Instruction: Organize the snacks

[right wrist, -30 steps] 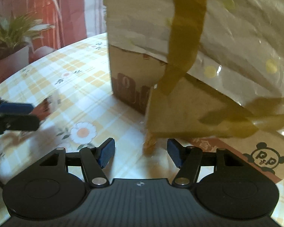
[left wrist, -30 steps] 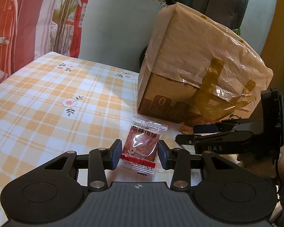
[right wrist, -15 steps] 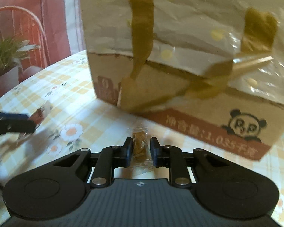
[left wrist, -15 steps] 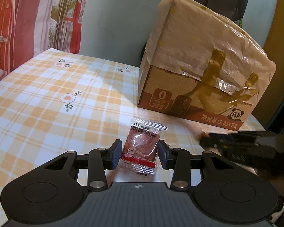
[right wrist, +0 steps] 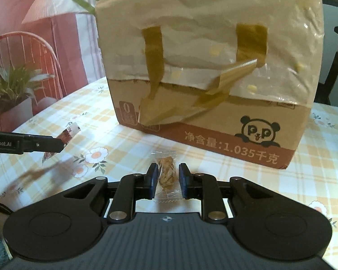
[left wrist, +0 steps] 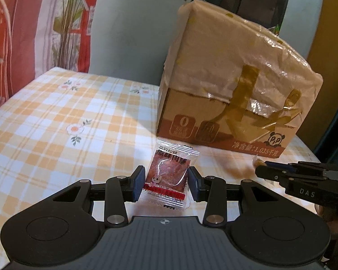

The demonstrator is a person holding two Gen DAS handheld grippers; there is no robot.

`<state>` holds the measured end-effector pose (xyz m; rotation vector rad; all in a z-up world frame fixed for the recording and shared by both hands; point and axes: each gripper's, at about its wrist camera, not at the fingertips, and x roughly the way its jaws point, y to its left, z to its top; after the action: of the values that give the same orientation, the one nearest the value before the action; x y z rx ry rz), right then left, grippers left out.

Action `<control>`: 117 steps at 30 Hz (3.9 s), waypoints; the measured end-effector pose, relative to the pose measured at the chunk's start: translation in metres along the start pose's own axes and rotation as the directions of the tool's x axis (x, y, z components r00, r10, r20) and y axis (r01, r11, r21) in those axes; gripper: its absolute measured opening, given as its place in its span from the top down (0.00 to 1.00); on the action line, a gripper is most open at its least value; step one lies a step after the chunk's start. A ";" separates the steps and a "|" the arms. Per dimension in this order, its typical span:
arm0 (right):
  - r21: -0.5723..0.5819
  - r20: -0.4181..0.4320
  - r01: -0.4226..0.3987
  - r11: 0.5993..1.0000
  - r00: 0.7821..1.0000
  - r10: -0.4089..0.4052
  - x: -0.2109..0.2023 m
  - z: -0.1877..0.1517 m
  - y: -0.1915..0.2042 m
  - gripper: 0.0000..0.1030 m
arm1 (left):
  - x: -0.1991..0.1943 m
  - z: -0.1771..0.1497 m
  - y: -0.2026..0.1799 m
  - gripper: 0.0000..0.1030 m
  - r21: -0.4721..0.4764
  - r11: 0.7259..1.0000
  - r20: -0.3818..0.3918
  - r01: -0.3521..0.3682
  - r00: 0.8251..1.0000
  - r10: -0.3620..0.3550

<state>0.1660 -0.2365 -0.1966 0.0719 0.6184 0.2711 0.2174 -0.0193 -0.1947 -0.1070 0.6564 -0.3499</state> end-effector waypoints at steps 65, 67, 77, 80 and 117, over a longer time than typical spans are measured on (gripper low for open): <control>0.093 0.228 0.170 0.981 0.955 -0.188 -0.036 0.160 -0.081 0.78 | 0.050 0.192 -0.099 0.45 0.192 0.981 0.207 -0.028 0.978 -0.013; 0.087 0.230 0.175 0.981 0.954 -0.191 -0.037 0.159 -0.080 0.73 | 0.044 0.191 -0.097 0.32 0.192 0.981 0.209 -0.026 0.978 -0.014; 0.082 0.257 0.185 0.979 0.945 -0.200 -0.061 0.164 -0.068 0.21 | 0.001 0.193 -0.095 0.12 0.181 0.981 0.251 -0.071 0.968 0.024; 0.078 0.268 0.180 0.981 0.944 -0.194 -0.072 0.166 -0.060 0.11 | -0.016 0.191 -0.094 0.08 0.159 0.985 0.254 -0.072 0.967 0.030; 0.117 0.363 0.143 0.983 0.915 -0.177 -0.243 0.102 0.060 0.00 | -0.249 0.097 -0.136 0.03 0.167 0.940 0.411 -0.299 0.888 0.209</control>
<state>0.0219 -0.2432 0.0315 0.1535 0.2542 0.0658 0.0552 -0.0601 0.0536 0.1279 0.2272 -0.1377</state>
